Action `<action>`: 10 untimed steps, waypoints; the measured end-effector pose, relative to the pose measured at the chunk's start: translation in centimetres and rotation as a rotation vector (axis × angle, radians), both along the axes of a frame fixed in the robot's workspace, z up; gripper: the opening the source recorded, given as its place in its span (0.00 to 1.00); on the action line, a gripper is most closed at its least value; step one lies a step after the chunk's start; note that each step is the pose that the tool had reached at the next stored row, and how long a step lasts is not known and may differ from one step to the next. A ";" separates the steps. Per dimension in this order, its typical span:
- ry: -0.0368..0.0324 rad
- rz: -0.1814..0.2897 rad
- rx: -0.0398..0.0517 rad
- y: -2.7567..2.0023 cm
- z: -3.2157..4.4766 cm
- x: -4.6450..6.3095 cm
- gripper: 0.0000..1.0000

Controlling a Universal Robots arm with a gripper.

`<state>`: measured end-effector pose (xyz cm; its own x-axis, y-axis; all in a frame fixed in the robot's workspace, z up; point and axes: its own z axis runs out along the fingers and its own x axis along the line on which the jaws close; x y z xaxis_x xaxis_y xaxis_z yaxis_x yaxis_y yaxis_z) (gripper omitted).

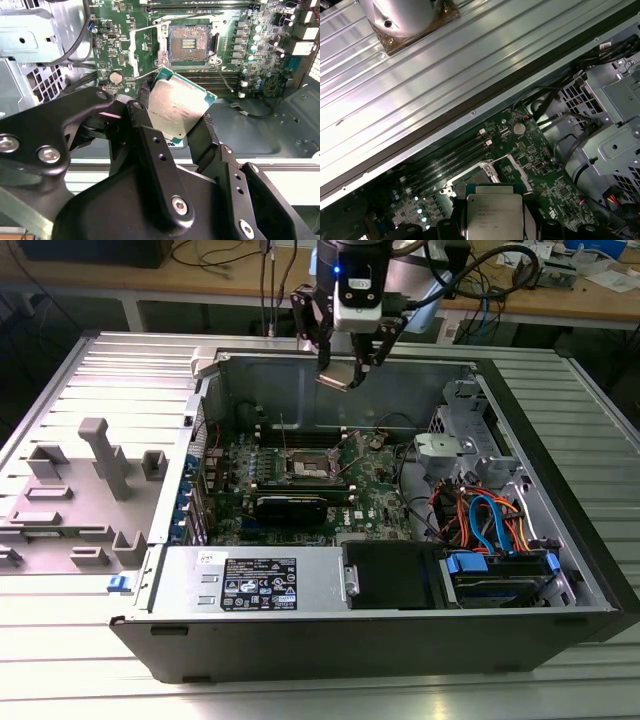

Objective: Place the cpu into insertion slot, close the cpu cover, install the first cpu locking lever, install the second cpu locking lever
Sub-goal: 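Place the cpu into insertion slot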

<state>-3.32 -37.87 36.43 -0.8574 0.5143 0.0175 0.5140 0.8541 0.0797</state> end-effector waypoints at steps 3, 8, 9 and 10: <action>-0.0001 -0.020 0.0002 0.00 -0.10 0.0 0.55; 0.0000 -0.119 0.0000 0.00 -0.49 0.0 0.55; 0.0001 -0.143 -0.0001 0.00 -0.57 0.0 0.55; 0.0000 -0.157 -0.0001 0.00 -0.61 0.0 0.55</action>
